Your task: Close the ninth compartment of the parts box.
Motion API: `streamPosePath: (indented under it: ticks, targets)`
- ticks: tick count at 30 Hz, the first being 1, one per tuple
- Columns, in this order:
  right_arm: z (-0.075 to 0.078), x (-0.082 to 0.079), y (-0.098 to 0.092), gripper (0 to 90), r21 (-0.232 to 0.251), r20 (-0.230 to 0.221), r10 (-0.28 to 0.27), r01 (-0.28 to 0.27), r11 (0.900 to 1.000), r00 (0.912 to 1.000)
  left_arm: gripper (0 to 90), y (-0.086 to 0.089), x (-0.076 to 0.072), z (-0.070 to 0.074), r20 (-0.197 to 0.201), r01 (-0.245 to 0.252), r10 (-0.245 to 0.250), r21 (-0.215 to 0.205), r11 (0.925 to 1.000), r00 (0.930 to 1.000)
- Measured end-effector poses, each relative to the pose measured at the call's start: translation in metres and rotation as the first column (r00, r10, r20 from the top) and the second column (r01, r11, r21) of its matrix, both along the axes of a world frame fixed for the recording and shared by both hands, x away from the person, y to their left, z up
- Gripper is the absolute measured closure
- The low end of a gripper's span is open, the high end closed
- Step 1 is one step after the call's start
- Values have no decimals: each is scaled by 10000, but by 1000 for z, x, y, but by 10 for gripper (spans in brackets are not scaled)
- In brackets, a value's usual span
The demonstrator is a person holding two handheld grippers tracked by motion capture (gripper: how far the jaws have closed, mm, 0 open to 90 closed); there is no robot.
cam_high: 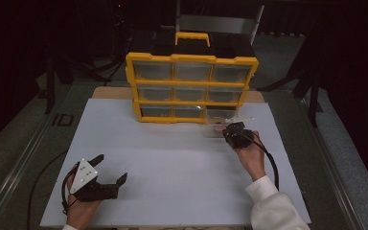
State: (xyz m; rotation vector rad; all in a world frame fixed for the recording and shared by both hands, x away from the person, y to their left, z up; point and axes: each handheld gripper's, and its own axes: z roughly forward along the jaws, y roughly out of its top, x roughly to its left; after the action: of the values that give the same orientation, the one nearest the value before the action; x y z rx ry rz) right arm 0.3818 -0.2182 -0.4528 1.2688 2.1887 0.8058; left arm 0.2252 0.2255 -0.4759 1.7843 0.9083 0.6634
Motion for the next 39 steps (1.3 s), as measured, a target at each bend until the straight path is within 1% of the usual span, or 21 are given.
streamPosePath:
  ticks: [14, 24, 39]
  targets:
    - [-5, 9, 3, 896, 31, -43, -188, 188, 9998, 9998, 5, 0, 0, 0, 0, 9, -9, -7, 10000, 10000]
    - [-6, 11, 4, 896, -20, -10, -229, 229, 9997, 9997, 5, 0, 0, 0, -4, 16, -16, -20, 10000, 10000]
    - [-5, 15, 8, 896, -318, 100, -259, 262, 9992, 9996, 5, -1, 0, 0, -16, 24, -24, -14, 10000, 10000]
